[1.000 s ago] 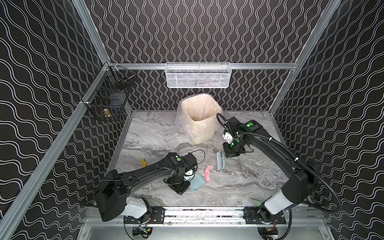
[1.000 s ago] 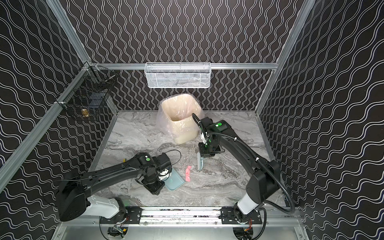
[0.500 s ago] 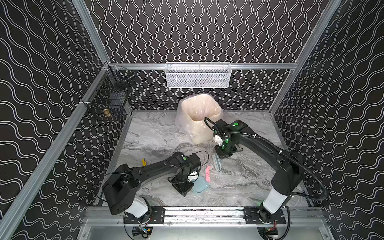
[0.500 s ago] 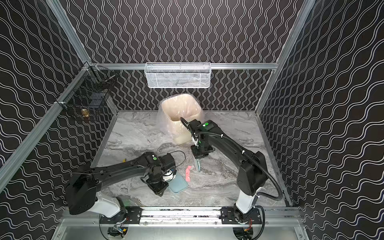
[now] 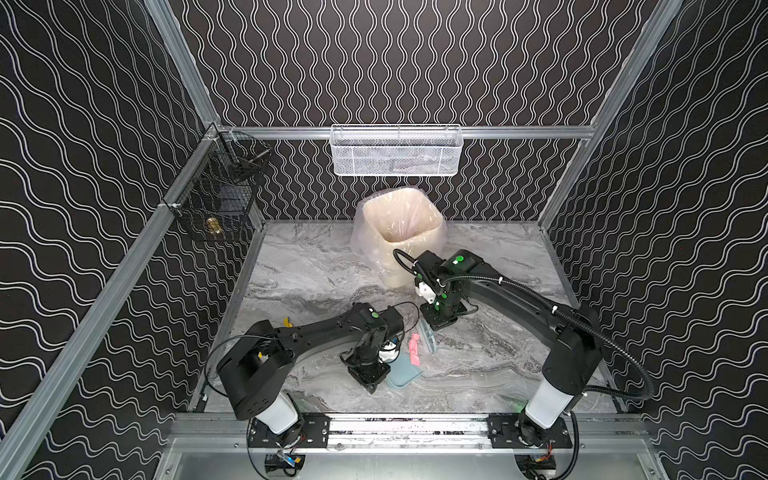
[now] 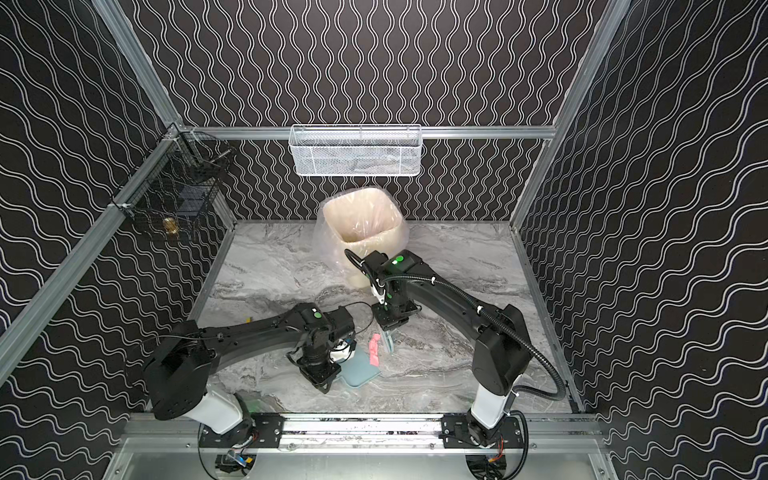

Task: Sweep away the paper scraps from the table
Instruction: 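Push the pink scrap into the teal dustpan with the right gripper's brush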

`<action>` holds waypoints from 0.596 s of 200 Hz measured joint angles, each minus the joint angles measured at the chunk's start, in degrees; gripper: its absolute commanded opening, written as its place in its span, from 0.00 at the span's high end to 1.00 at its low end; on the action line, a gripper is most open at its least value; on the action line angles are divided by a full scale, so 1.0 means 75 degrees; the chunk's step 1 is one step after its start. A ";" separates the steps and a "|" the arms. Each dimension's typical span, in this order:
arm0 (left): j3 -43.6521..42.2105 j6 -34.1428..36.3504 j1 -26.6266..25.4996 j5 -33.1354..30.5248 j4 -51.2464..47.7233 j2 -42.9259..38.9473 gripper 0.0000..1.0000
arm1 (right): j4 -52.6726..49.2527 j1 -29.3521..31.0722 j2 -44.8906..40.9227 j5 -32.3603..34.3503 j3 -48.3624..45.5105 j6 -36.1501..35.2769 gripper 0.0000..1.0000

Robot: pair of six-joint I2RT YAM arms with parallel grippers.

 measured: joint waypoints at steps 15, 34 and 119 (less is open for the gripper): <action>0.0000 0.0000 0.0038 0.0006 0.0026 0.0026 1.00 | 0.0114 0.0128 -0.0108 -0.0254 -0.0125 0.0044 1.00; 0.0000 -0.0003 0.0085 0.0003 0.0032 0.0029 1.00 | 0.0286 0.0291 -0.0233 -0.0571 -0.0204 0.0184 1.00; 0.0052 -0.0073 0.0093 -0.0017 0.0102 -0.0044 1.00 | 0.1020 0.0146 -0.1011 -0.1667 -0.0898 0.0638 1.00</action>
